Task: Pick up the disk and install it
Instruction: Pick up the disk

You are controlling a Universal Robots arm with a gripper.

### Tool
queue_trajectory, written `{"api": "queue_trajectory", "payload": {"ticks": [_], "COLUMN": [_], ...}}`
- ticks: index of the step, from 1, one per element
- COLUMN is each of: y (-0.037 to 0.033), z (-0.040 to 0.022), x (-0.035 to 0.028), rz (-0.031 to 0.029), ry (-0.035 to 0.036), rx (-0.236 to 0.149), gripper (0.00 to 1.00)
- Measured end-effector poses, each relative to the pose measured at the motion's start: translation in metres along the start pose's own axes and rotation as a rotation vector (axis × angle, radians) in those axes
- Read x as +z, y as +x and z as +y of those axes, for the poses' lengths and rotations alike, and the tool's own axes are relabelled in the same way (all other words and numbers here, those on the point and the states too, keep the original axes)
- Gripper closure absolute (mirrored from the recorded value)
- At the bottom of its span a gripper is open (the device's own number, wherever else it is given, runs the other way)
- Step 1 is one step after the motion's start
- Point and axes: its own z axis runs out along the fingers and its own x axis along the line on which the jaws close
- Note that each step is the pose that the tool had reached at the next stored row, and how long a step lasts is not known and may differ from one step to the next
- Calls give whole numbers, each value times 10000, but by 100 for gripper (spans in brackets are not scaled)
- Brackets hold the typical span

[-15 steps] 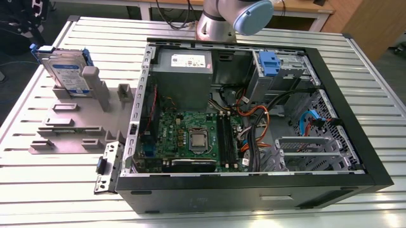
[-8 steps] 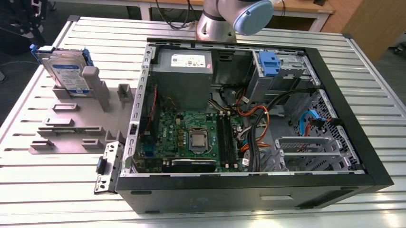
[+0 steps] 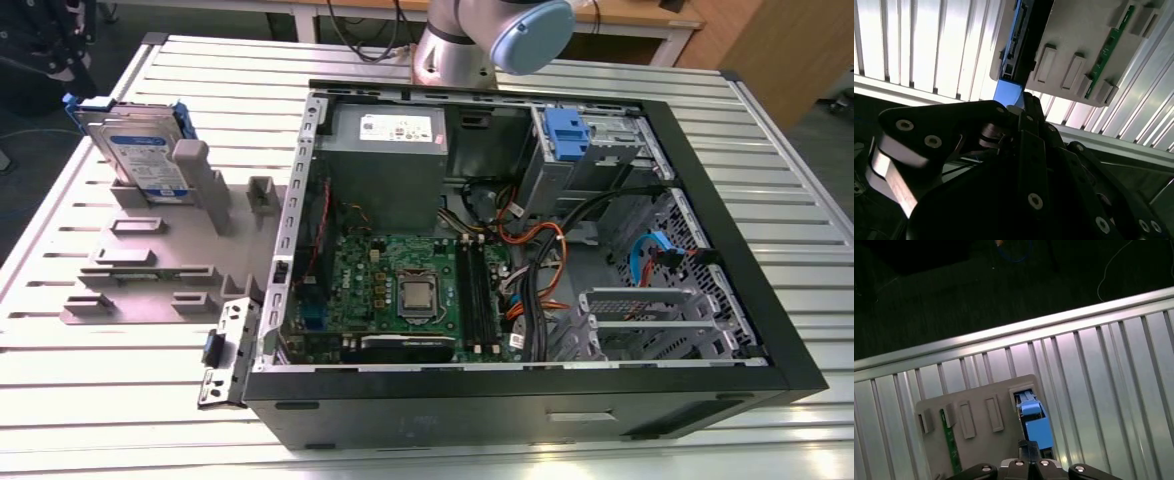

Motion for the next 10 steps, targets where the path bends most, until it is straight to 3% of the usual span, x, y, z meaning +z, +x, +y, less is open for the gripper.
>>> {"api": "queue_trajectory", "payload": {"ticks": [10], "y": [-21], "z": [7], "x": [7], "rz": [-2], "ry": [-1], "rx": [-114], "gripper": [89]}}
